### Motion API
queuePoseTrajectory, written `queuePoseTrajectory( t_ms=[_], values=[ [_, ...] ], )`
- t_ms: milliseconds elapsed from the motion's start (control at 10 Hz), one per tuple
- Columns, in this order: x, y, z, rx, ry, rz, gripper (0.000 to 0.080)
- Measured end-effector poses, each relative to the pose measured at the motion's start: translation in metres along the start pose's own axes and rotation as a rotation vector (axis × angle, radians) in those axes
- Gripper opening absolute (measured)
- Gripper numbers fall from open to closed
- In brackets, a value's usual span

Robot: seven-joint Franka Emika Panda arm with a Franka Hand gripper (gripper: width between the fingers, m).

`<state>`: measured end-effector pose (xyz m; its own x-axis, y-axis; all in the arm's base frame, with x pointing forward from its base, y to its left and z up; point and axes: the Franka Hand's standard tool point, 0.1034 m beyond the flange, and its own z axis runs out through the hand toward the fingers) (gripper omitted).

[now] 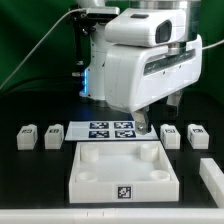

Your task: Assemble one leg

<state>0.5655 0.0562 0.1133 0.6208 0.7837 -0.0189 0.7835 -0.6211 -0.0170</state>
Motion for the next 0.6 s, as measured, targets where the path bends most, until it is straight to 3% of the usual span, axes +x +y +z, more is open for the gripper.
queuePoseTrajectory(
  t_ms=[600],
  values=[
    [-0.0001,0.0,0.0001,0.0,0.0,-0.012,0.065]
  ],
)
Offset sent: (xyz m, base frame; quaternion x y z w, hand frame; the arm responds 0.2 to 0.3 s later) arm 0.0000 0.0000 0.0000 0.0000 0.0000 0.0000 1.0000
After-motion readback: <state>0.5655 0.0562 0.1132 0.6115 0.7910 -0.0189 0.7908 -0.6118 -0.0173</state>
